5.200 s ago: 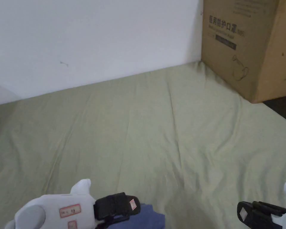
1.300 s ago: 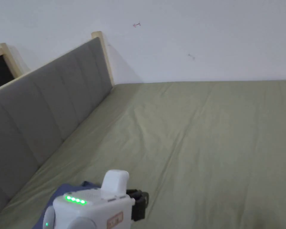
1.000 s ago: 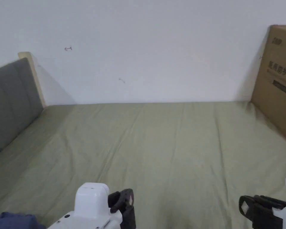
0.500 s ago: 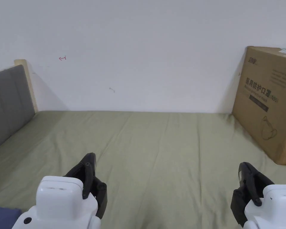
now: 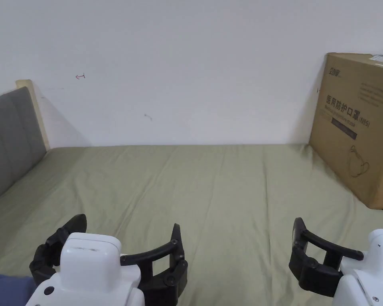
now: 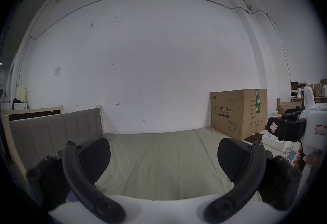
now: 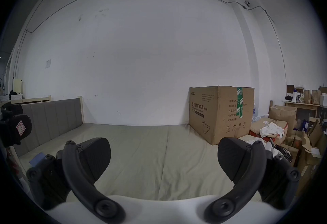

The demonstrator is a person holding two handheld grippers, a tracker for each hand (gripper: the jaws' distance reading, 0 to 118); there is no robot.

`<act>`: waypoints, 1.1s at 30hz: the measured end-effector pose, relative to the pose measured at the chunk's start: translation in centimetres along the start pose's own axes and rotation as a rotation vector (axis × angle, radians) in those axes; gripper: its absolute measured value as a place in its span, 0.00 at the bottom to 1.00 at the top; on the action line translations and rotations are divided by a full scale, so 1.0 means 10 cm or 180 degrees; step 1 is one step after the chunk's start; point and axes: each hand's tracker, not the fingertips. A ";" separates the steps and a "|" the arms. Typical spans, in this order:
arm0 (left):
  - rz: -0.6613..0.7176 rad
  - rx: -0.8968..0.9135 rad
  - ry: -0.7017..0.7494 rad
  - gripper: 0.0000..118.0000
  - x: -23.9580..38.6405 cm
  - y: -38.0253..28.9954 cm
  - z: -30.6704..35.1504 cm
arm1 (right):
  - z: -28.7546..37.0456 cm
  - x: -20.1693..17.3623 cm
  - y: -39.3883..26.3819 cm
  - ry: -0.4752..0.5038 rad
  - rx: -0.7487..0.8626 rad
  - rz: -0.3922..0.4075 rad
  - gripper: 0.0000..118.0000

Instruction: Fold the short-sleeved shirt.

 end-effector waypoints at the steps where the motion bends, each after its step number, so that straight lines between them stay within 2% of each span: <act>1: 0.0012 -0.0020 -0.0011 1.00 -0.01 -0.02 -0.02 | 0.00 -0.01 -0.01 -0.0016 0.0005 0.0017 1.00; 6: 0.0134 -0.0118 -0.0032 1.00 -0.06 -0.05 -0.07 | -0.02 -0.05 -0.02 0.0124 -0.0040 0.0049 1.00; 11: 0.0199 -0.0181 0.0071 1.00 -0.07 -0.02 -0.08 | -0.03 -0.08 -0.02 0.0140 -0.0054 0.0103 1.00; 16: 0.0294 -0.0130 -0.0033 1.00 -0.10 0.01 -0.06 | -0.05 -0.07 0.00 0.0126 -0.0102 0.0079 1.00; 26: 0.0586 -0.0509 0.0071 1.00 -0.10 0.00 -0.17 | -0.12 -0.06 -0.05 0.0100 -0.0288 0.0075 1.00; 33: 0.0357 -0.0690 0.0153 1.00 0.01 -0.03 -0.21 | -0.17 -0.06 -0.09 0.0096 -0.0424 0.0067 1.00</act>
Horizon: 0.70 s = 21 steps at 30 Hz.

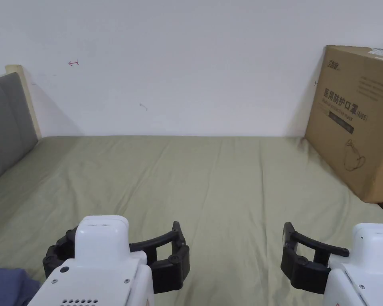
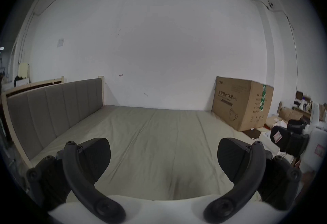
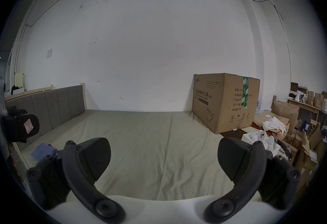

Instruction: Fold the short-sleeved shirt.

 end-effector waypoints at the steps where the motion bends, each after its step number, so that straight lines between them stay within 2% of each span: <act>1: 0.0017 -0.0002 -0.0031 1.00 -0.01 0.00 0.01 | -0.01 0.00 -0.01 -0.0001 -0.0014 -0.0015 1.00; 21: 0.0259 -0.0174 0.0060 1.00 -0.09 -0.05 -0.17 | -0.23 0.03 -0.20 -0.0045 -0.0283 -0.0107 1.00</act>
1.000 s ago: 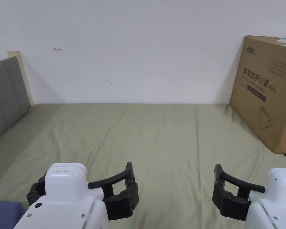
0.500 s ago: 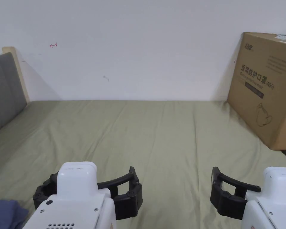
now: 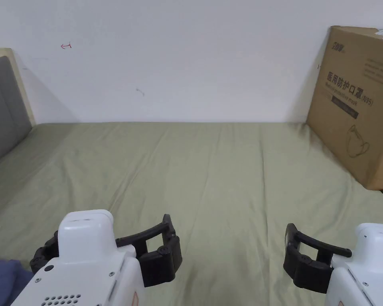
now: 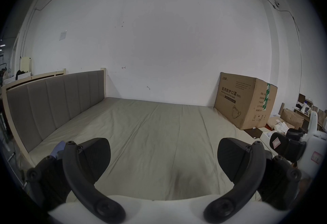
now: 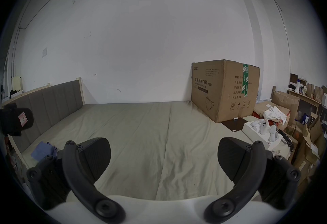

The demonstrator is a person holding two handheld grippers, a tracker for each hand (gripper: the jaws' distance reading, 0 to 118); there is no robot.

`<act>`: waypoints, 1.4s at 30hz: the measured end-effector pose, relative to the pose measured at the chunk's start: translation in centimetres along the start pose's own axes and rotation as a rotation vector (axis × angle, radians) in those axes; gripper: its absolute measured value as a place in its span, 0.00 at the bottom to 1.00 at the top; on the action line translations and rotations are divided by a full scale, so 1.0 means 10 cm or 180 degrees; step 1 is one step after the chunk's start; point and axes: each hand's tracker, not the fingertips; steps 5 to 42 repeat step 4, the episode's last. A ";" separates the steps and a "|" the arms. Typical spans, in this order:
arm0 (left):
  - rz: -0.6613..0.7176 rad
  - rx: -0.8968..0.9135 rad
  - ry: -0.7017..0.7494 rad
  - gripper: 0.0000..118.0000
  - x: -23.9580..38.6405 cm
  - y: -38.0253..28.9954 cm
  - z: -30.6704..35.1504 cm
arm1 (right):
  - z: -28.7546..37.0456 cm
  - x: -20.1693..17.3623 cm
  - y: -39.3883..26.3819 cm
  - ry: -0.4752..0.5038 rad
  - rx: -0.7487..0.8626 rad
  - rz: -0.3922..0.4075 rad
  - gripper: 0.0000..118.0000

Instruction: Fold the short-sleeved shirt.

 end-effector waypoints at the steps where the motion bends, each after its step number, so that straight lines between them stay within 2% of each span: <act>1: 0.0022 -0.0007 -0.0001 1.00 -0.01 0.00 -0.02 | -0.03 0.00 -0.02 -0.0004 -0.0019 0.0003 1.00; 42: 0.0035 -0.0012 0.0003 1.00 -0.01 0.01 -0.09 | -0.10 -0.01 -0.04 0.0002 -0.0080 -0.0005 1.00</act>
